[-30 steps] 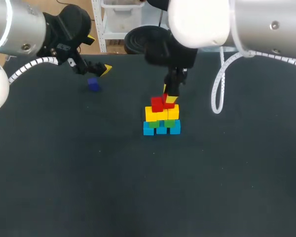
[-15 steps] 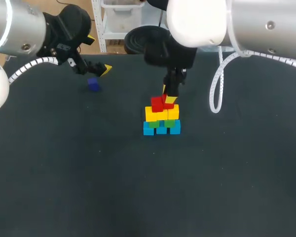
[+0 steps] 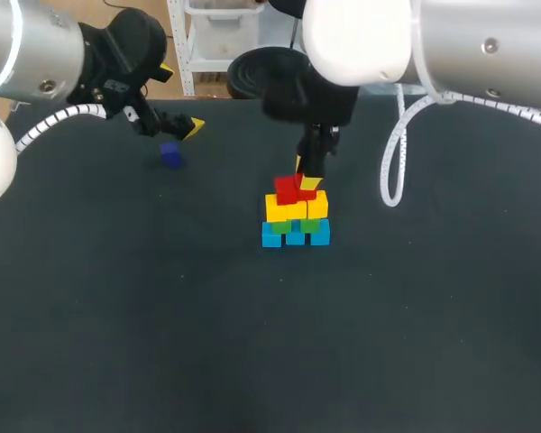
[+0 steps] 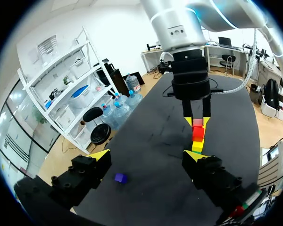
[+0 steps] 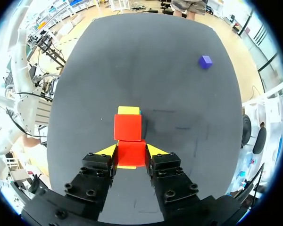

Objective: Place the blue cubes, place green cubes on the blue cubes, place the yellow cubes on the green cubes, then place the red cubes on the yellow cubes, and place purple cube on the red cubes.

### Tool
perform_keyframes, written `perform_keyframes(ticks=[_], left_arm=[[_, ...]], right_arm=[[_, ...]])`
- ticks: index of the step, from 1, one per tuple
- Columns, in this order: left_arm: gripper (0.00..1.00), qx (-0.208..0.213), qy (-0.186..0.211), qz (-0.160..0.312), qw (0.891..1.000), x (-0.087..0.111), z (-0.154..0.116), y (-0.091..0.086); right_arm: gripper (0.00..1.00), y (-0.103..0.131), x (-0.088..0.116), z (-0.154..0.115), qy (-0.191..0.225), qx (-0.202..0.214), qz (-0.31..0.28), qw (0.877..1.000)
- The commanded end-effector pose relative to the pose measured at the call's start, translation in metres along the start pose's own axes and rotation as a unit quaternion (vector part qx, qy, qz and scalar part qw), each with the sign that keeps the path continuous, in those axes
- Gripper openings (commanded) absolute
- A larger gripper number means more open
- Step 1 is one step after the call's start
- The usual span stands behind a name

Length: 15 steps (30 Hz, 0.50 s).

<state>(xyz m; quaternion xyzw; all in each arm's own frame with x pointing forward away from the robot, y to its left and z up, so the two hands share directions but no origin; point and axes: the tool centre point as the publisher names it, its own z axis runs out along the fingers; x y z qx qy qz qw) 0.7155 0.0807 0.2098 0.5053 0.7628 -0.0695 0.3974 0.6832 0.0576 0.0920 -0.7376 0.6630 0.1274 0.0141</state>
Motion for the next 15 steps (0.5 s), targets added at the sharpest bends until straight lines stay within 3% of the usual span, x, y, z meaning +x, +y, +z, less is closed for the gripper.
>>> perform_keyframes(ticks=[1, 2, 15], left_arm=[[1.00, 0.002, -0.003, 0.001, 1.000, 0.002, -0.001, 0.001], [1.00, 0.002, -0.003, 0.001, 1.000, 0.002, -0.001, 0.001], [1.00, 0.002, -0.003, 0.001, 1.000, 0.002, -0.001, 0.001]], right_arm=[[0.42, 0.001, -0.001, -0.001, 0.000, 0.000, -0.001, 1.000], [1.00, 0.002, -0.001, -0.001, 0.000, 0.000, -0.001, 1.000], [1.00, 0.012, 0.003, -0.015, -0.011, 0.010, 0.006, 1.000]])
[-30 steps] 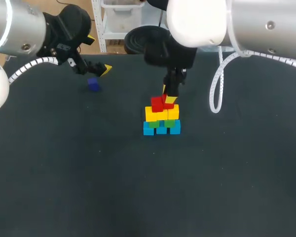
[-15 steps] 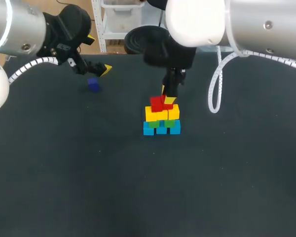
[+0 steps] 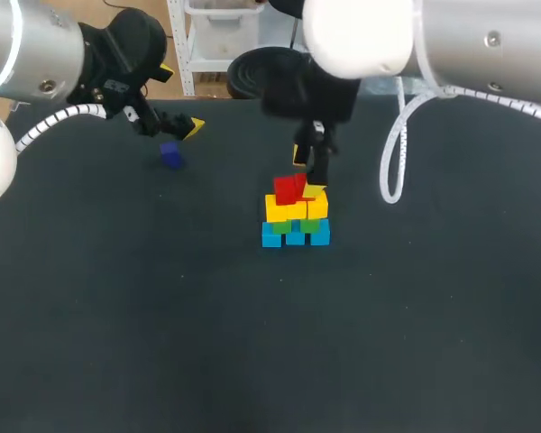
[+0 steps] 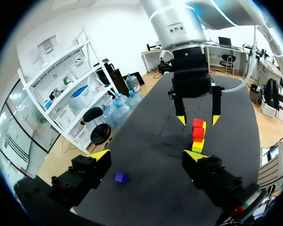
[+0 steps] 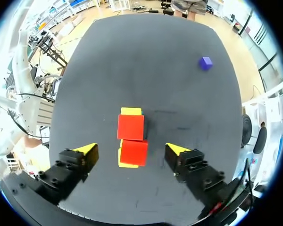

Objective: Place the blue cubes, place green cubes on the blue cubes, place the yellow cubes on the green cubes, then place the red cubes on the yellow cubes, and place purple cube on the red cubes.

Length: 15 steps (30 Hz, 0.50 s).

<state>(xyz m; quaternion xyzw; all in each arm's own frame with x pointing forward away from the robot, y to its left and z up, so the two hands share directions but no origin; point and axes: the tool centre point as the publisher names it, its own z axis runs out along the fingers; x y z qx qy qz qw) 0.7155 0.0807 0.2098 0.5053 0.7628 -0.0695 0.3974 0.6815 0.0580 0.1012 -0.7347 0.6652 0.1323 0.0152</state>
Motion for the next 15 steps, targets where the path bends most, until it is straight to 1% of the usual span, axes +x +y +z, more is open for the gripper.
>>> perform_keyframes(ticks=[1, 3, 4, 6, 15], left_arm=[[1.00, 0.002, -0.003, 0.001, 1.000, 0.002, -0.001, 0.001], [1.00, 0.002, -0.003, 0.001, 1.000, 0.002, -0.001, 0.001], [1.00, 0.002, -0.003, 0.001, 1.000, 0.002, -0.001, 0.001], [1.00, 0.002, -0.003, 0.001, 1.000, 0.002, -0.001, 0.001], [1.00, 0.002, -0.003, 0.001, 1.000, 0.002, -0.001, 0.001]], right_arm=[[1.00, 0.010, 0.006, -0.009, -0.010, 0.018, 0.004, 1.000], [1.00, 0.011, 0.007, -0.015, -0.016, 0.030, 0.008, 0.999], [1.00, 0.012, 0.008, -0.018, -0.012, 0.035, 0.011, 0.999], [1.00, 0.013, 0.009, -0.019, -0.012, 0.035, 0.012, 0.999], [1.00, 0.011, 0.005, -0.005, -0.006, 0.018, 0.003, 1.000]])
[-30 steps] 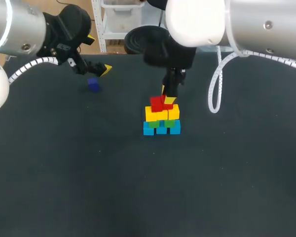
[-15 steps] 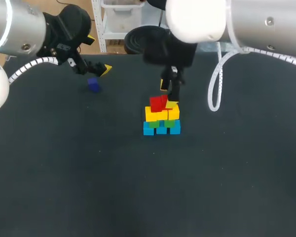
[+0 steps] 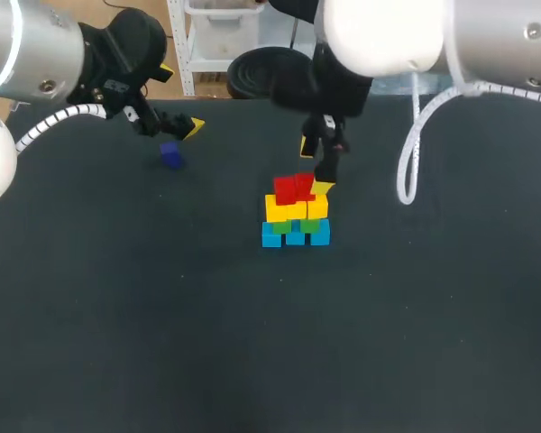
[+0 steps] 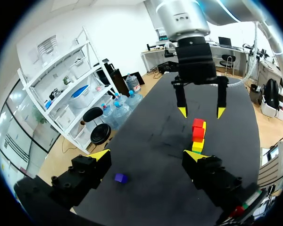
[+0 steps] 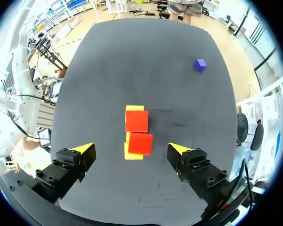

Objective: Place the blue cubes, place green cubes on the blue cubes, place the yellow cubes on the green cubes, then place the red cubes on the yellow cubes, and place purple cube on the red cubes.

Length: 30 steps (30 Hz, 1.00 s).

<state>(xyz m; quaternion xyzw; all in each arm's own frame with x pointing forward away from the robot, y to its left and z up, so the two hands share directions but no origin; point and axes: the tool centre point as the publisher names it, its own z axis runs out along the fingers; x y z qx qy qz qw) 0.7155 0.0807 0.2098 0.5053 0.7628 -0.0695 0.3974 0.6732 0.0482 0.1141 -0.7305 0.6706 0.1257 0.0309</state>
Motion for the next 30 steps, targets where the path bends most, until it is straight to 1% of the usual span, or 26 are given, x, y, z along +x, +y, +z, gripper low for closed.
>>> perform_keyframes(ticks=[1, 7, 14, 17, 19, 22, 23, 25, 30], left_arm=[[1.00, 0.002, -0.003, 0.001, 1.000, 0.0016, -0.0006, 0.0006], [1.00, 0.002, -0.003, 0.001, 1.000, 0.0016, -0.0006, 0.0006], [1.00, 0.002, -0.003, 0.001, 1.000, 0.0016, -0.0006, 0.0006], [1.00, 0.002, -0.003, 0.001, 1.000, 0.0016, -0.0006, 0.0006], [1.00, 0.002, -0.003, 0.001, 1.000, 0.0016, -0.0006, 0.0006], [1.00, 0.002, -0.003, 0.001, 1.000, 0.0016, -0.0006, 0.0006], [1.00, 0.002, -0.003, 0.001, 1.000, 0.0016, -0.0006, 0.0006], [1.00, 0.002, -0.003, 0.001, 1.000, 0.0016, -0.0006, 0.0006], [1.00, 0.002, -0.003, 0.001, 1.000, 0.0016, -0.0006, 0.0006]], right_arm=[[1.00, -0.0008, -0.0018, 0.0094, 0.002, -0.002, -0.002, 1.000], [1.00, -0.0048, -0.0050, 0.0151, 0.004, -0.007, -0.008, 1.000], [1.00, -0.0062, -0.0052, 0.0160, 0.008, -0.010, -0.010, 1.000], [0.76, -0.0055, -0.0053, 0.0168, 0.009, -0.012, -0.010, 1.000], [0.73, -0.0050, -0.0051, 0.0176, 0.009, -0.014, -0.011, 1.000], [0.64, -0.0047, -0.0045, 0.0186, 0.009, -0.017, -0.011, 1.000], [0.58, -0.0046, -0.0044, 0.0188, 0.009, -0.018, -0.011, 1.000], [0.50, -0.0045, -0.0043, 0.0188, 0.009, -0.019, -0.011, 1.000], [0.47, -0.0042, -0.0040, 0.0187, 0.009, -0.020, -0.012, 1.000]])
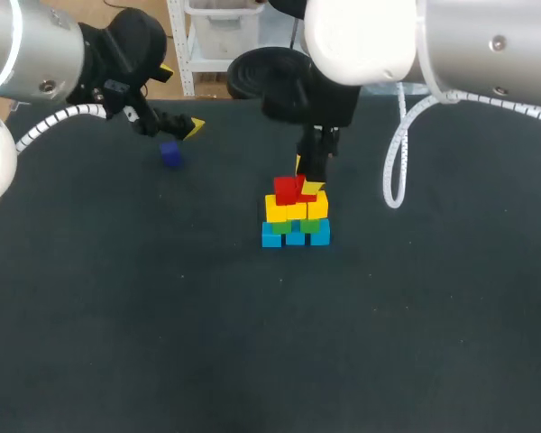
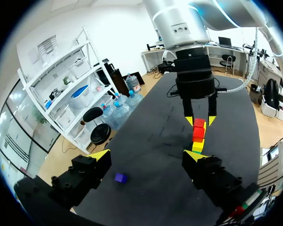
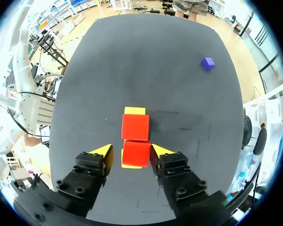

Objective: Place the blue cubes, place green cubes on the blue cubes, place the yellow cubes on the green cubes, then place the red cubes on the yellow cubes, and place purple cube on the red cubes.

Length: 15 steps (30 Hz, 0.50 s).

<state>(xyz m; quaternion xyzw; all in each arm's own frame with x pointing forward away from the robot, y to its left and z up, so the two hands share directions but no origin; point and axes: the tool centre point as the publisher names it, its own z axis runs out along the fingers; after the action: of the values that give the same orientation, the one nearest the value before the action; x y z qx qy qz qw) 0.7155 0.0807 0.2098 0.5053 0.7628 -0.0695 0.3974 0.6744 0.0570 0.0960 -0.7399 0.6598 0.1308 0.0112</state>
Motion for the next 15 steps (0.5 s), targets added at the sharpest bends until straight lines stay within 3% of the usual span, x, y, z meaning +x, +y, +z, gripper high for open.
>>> perform_keyframes(ticks=[1, 15], left_arm=[[1.00, 0.002, -0.003, 0.001, 1.000, 0.0016, -0.0006, 0.0006], [1.00, 0.002, -0.003, 0.001, 1.000, 0.0016, -0.0006, 0.0006]], right_arm=[[0.47, 0.0002, 0.0003, -0.0006, -0.001, -0.001, -0.001, 1.000], [0.43, 0.0013, -0.0013, 0.0015, -0.004, -0.008, -0.005, 1.000]])
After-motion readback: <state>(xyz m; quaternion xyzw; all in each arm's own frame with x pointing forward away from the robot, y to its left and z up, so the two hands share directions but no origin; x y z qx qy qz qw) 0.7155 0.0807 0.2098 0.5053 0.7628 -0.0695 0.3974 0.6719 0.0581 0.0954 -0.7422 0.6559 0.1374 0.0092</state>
